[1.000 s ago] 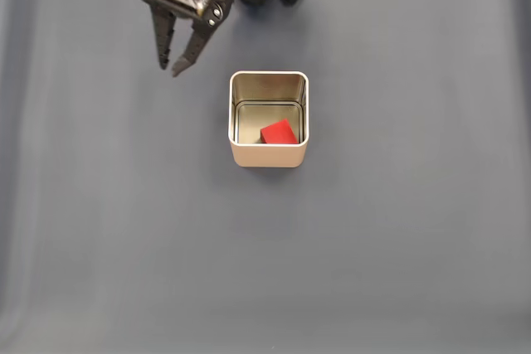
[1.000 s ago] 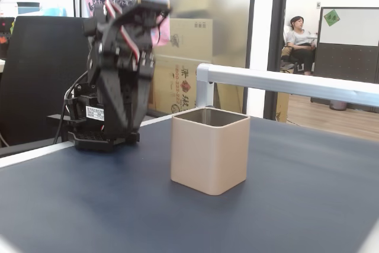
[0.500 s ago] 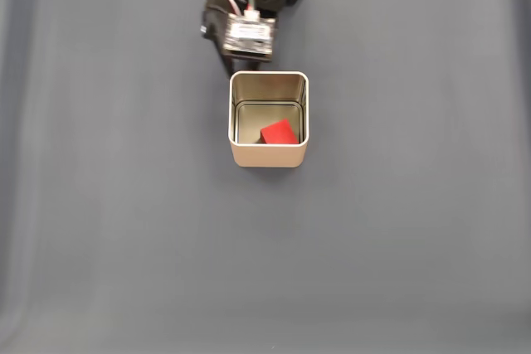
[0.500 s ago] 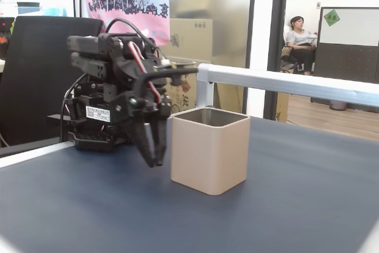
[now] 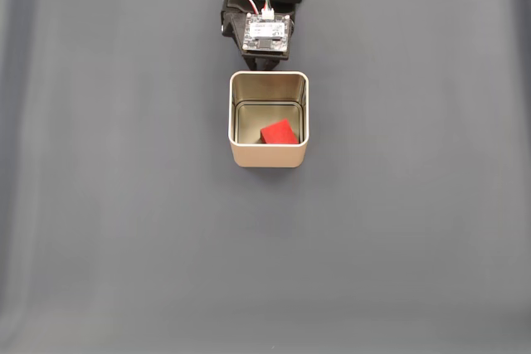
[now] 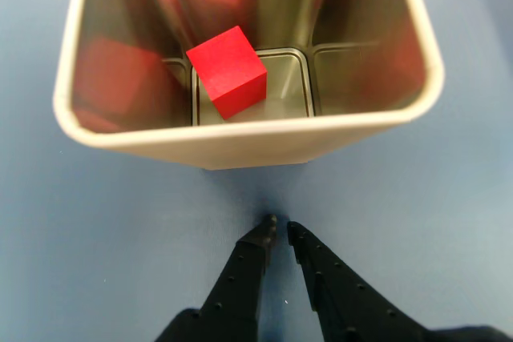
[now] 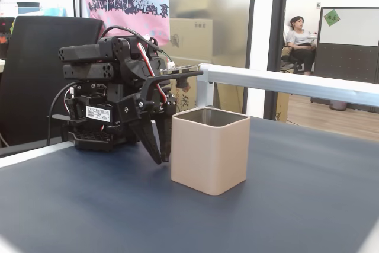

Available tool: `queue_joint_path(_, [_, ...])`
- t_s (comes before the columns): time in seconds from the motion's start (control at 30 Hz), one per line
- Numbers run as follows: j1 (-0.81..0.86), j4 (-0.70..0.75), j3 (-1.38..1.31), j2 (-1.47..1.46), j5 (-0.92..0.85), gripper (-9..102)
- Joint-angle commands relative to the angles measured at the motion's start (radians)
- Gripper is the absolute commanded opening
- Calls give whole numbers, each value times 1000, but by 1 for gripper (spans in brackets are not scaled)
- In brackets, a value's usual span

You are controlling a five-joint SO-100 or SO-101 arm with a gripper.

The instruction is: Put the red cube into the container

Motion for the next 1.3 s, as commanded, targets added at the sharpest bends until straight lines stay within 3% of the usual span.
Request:
queue_joint_path(0.0, [-9,23,15,84,6,0])
queue_joint_path(0.37, [21,112,15,86,-41,0])
queue_joint_path(1.27, [46,114,15,86,-101,1])
